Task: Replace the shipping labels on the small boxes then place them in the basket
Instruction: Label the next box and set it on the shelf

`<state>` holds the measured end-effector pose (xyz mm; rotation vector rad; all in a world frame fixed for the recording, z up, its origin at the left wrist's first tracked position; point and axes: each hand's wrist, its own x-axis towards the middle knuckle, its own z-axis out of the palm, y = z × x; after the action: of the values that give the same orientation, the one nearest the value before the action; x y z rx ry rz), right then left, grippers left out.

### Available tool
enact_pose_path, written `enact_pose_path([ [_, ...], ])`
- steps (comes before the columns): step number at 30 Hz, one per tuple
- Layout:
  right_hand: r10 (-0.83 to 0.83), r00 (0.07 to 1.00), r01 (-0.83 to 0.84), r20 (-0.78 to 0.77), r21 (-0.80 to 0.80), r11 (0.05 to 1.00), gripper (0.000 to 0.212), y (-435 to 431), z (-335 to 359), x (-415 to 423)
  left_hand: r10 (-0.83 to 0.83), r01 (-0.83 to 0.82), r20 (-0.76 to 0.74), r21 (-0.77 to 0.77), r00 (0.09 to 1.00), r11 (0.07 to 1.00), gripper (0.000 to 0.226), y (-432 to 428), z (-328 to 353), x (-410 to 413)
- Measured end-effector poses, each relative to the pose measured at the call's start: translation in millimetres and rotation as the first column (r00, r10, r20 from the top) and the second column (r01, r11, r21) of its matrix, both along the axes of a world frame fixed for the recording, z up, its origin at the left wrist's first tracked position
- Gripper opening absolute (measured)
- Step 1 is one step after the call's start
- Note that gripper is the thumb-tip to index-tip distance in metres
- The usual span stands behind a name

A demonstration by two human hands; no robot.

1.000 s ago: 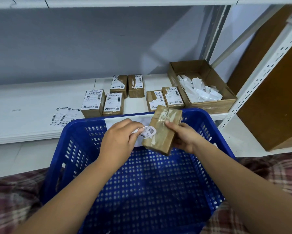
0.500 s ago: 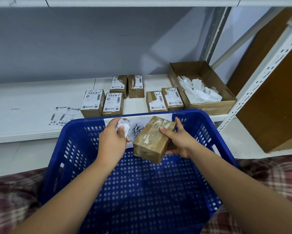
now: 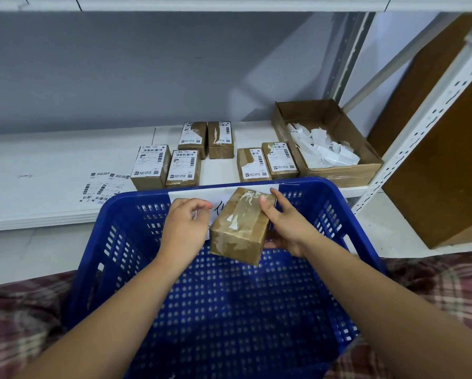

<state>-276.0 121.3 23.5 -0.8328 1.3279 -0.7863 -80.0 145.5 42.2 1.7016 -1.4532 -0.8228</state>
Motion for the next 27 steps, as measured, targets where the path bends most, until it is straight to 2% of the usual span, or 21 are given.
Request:
enact_pose_path([
  [2, 0.005, 1.0, -0.005, 0.006, -0.009, 1.0, 0.076, -0.1, 2.0, 0.2, -0.056, 0.05, 0.028, 0.156, 0.998, 0.987, 0.041, -1.0, -0.1, 1.8],
  [4, 0.015, 1.0, -0.015, 0.006, -0.019, 1.0, 0.076, 0.0, 3.1, 0.7, -0.076, 0.091, -0.064, 0.287, 0.995, 0.954, 0.052, 1.7, 3.2, 0.9],
  [6, 0.022, 1.0, -0.022, -0.004, -0.039, 0.999, 0.08, 0.3, 4.6, 0.9, -0.041, 0.099, -0.162, 0.365, 0.986, 0.926, 0.051, 1.9, 2.8, -0.9],
  [8, 0.029, 1.0, -0.029, 0.003, -0.052, 0.998, 0.085, 0.6, 5.6, 1.4, -0.006, 0.087, -0.236, 0.334, 0.972, 0.938, 0.045, 0.2, 0.3, -0.7],
  [10, 0.033, 0.999, -0.033, -0.003, -0.073, 0.997, 0.085, 0.2, 4.6, 2.4, 0.024, 0.071, -0.301, 0.3, 0.953, 0.951, 0.053, -2.0, -1.2, 0.4],
  [13, 0.006, 1.0, -0.007, -0.01, -0.14, 0.99, 0.096, -1.4, 0.6, 3.3, 0.034, 0.1, -0.332, 0.38, 0.943, 0.92, 0.052, -0.2, 2.2, -0.6],
  [16, -0.062, 0.998, 0.067, 0.032, -0.217, 0.974, 0.074, -1.2, 0.8, 4.8, -0.023, 0.188, -0.314, 0.505, 0.949, 0.843, 0.05, 1.7, 3.1, 0.8],
  [19, -0.111, 0.992, 0.122, 0.062, -0.222, 0.967, 0.06, -0.9, 2.4, 4.4, -0.087, 0.246, -0.299, 0.549, 0.95, 0.799, 0.054, 3.3, 3.0, -0.2],
  [23, -0.115, 0.985, 0.141, 0.127, -0.22, 0.965, 0.051, 2.0, 6.5, 7.0, -0.07, 0.21, -0.291, 0.484, 0.954, 0.849, 0.058, 4.9, 1.1, -7.1],
  [25, -0.049, 0.982, 0.085, 0.181, -0.199, 0.976, 0.05, 4.3, 7.5, 8.7, -0.017, 0.159, -0.305, 0.446, 0.952, 0.881, 0.058, 2.5, -2.2, -11.1],
  [27, 0.046, 0.982, -0.016, 0.182, -0.163, 0.987, 0.059, 6.3, 7.2, 11.4, 0.03, 0.11, -0.311, 0.422, 0.95, 0.9, 0.058, -1.1, -5.0, -14.6],
])
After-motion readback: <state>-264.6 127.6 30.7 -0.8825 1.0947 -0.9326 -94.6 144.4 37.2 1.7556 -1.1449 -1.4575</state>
